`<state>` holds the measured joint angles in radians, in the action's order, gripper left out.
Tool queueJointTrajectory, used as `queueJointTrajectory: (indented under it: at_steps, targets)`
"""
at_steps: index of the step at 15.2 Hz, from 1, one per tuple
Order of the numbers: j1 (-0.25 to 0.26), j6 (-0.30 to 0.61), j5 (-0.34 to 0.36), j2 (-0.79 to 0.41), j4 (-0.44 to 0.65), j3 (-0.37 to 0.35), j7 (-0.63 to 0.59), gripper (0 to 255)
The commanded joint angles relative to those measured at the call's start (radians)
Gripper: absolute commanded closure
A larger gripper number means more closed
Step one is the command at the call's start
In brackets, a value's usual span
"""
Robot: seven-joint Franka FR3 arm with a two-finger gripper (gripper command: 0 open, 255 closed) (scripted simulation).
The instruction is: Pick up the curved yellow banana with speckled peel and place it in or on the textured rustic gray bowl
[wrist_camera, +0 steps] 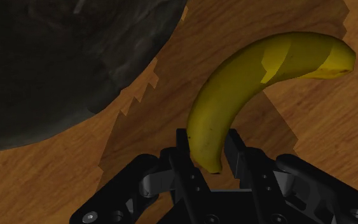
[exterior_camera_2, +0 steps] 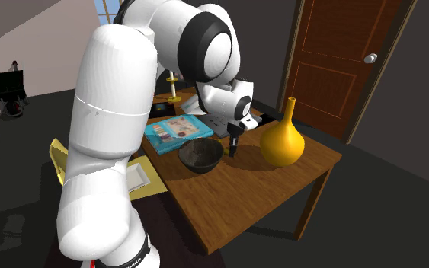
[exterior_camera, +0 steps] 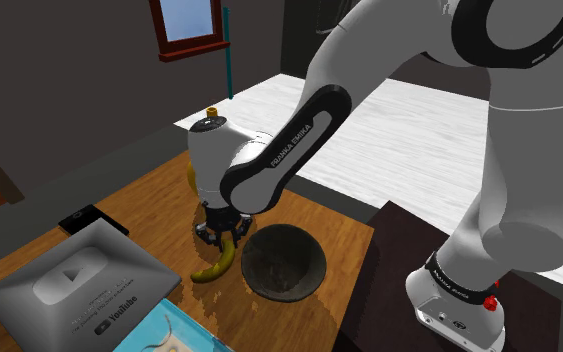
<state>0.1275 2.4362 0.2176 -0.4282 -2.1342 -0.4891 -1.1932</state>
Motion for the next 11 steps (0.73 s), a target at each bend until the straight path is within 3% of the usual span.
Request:
queueJointTrajectory:
  at_steps: [1, 11]
  targets:
    - [0.0, 0.0, 0.0, 0.0, 0.0, 0.0, 0.0, 255]
    - [-0.029, -0.083, -0.06, 0.087, 0.005, -0.038, 0.036, 255]
